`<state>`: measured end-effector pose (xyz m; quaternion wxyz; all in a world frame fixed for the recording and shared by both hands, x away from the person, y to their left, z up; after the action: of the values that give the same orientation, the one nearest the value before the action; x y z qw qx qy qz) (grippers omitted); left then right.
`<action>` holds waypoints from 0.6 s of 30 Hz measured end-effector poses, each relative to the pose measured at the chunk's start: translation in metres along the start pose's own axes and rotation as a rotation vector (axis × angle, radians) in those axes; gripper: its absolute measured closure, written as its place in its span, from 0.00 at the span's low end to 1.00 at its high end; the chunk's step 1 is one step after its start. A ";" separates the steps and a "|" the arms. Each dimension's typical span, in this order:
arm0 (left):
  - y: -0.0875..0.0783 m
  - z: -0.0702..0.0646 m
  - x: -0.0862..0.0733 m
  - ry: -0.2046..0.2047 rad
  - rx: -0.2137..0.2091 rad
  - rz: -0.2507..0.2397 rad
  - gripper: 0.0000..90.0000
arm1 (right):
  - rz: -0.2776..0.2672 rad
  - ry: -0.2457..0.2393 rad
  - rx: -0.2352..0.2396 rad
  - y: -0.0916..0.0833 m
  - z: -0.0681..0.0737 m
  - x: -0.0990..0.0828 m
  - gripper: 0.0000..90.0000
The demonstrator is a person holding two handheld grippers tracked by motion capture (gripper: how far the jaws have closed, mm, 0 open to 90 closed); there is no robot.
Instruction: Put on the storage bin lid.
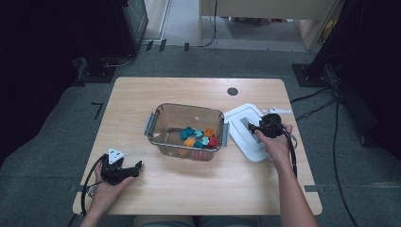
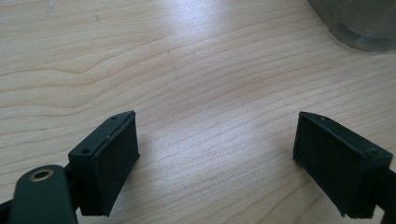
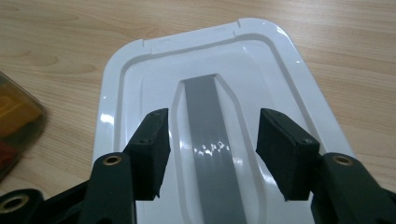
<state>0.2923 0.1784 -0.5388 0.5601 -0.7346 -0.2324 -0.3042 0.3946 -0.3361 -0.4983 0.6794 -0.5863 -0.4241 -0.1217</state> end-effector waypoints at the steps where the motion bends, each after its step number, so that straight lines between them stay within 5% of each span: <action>1: 0.000 0.000 0.000 0.000 0.000 0.000 0.15 | 0.004 -0.012 -0.006 0.001 -0.001 -0.001 0.54; 11: 0.000 0.000 0.000 0.000 0.000 0.000 0.15 | 0.013 -0.076 0.034 0.010 0.003 -0.004 0.66; 18: 0.000 0.000 0.000 0.000 0.000 0.000 0.15 | 0.042 -0.072 0.035 0.021 -0.001 -0.010 0.72</action>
<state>0.2923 0.1784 -0.5388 0.5603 -0.7345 -0.2325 -0.3042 0.4027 -0.3342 -0.5202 0.6762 -0.5872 -0.4379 -0.0786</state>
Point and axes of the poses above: each handheld gripper's, and its own axes: y roughly forward along the jaws, x roughly out of its top, z roughly to its left, the point moved 3 cm from there along y, roughly forward along the jaws, and after that the axes turned 15 degrees about -y, right-handed, at the moved point
